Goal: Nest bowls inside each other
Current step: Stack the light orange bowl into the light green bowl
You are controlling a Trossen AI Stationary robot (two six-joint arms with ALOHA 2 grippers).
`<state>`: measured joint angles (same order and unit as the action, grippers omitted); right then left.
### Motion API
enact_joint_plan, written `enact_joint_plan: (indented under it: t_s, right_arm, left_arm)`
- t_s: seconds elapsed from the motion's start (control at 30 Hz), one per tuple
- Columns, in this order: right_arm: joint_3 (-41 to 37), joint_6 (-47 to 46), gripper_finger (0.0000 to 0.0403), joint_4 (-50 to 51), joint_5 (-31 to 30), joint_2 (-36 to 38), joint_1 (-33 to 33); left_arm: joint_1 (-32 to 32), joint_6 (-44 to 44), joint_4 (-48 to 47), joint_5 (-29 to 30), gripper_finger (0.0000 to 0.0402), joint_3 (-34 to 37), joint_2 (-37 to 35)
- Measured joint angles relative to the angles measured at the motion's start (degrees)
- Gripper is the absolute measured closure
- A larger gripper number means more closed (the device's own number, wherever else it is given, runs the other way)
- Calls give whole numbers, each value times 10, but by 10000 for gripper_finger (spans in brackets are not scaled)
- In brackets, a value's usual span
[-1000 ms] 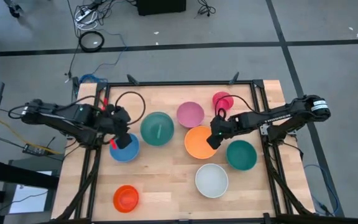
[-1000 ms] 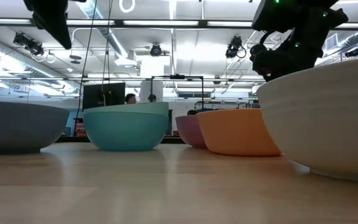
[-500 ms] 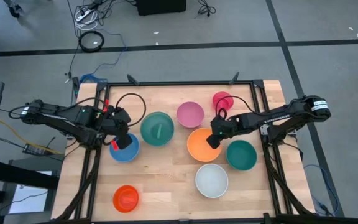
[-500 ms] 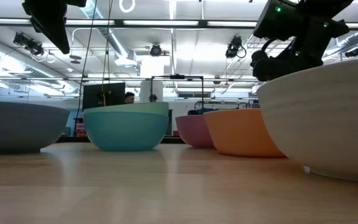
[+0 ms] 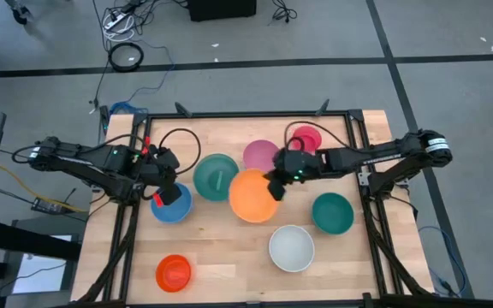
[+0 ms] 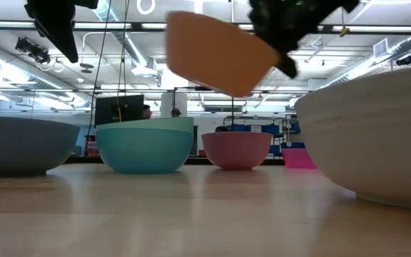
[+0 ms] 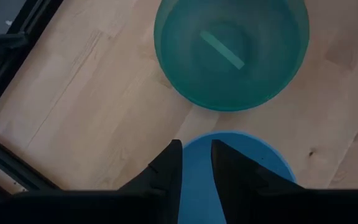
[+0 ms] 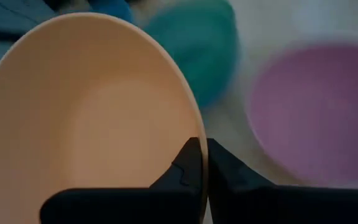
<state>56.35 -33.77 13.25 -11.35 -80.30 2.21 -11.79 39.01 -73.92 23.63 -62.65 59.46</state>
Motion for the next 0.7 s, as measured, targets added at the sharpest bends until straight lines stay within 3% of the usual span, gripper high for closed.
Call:
enact_joint_plan:
  t_s: [0.23,0.5,0.7]
  right_arm:
    - [98,94,402,-61,-29,-118,-32]
    - [224,149,403,-38,-30,-239,-73]
    - [272,169,384,16,-7,-288,-98]
  left_arm:
    - [0,3,-25,-9,307,0,0]
    - [-11,65,-143,-40,307,0,-3]
    - [-29,89,-162,-52,307,0,-4]
